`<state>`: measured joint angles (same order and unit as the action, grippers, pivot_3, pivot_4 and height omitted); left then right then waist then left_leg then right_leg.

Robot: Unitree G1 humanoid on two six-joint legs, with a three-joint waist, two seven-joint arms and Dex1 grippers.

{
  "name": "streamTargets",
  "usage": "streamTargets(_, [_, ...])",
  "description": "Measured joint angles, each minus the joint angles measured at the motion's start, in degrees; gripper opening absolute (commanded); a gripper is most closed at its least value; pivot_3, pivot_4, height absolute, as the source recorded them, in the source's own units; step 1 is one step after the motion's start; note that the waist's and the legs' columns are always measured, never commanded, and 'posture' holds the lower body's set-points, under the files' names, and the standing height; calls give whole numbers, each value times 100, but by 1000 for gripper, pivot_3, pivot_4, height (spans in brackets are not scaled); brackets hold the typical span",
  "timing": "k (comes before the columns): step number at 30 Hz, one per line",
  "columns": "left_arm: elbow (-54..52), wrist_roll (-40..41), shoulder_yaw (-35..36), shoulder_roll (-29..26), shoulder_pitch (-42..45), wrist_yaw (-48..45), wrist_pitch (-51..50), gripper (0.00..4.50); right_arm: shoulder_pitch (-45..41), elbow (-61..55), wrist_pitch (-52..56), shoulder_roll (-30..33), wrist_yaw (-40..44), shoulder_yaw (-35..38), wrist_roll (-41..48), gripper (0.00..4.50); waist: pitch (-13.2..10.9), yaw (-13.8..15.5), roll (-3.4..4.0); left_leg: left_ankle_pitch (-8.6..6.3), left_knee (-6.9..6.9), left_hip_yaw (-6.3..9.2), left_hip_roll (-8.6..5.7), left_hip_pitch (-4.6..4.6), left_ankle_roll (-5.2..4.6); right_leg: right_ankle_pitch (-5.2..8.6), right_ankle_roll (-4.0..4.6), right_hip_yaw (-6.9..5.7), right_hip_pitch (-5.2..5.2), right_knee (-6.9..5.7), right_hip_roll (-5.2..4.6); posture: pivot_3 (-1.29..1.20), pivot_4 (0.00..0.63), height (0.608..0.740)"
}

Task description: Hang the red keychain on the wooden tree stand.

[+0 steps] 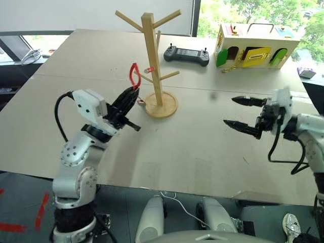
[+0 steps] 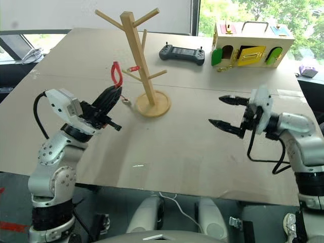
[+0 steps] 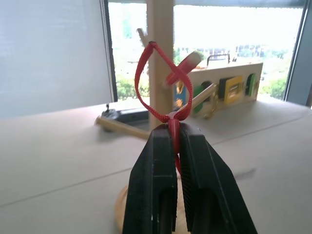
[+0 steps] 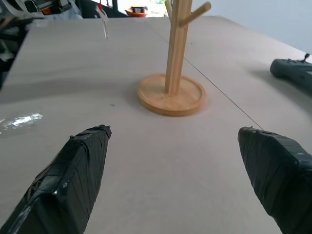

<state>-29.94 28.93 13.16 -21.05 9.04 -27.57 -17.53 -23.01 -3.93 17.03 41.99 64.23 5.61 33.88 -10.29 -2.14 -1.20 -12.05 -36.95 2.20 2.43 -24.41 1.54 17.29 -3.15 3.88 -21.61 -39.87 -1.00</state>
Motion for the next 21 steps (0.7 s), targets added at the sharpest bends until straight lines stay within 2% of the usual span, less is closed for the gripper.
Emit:
streamTargets(11, [-27, -435, -708, 516, 113, 534, 141, 40, -817, 10, 707, 185, 290, 206, 584, 4500, 0, 21, 1, -3, -9, -2, -2, -10, -5, 0, 0, 0, -2, 7, 1, 0, 150, 740])
streamTargets(21, [407, -746, -769, 795, 546, 784, 468, 40, -699, -96, 777, 223, 257, 241, 575, 4500, 0, 23, 1, -3, -11, -2, -2, -11, -6, 0, 0, 0, -3, 6, 1, 0, 150, 740])
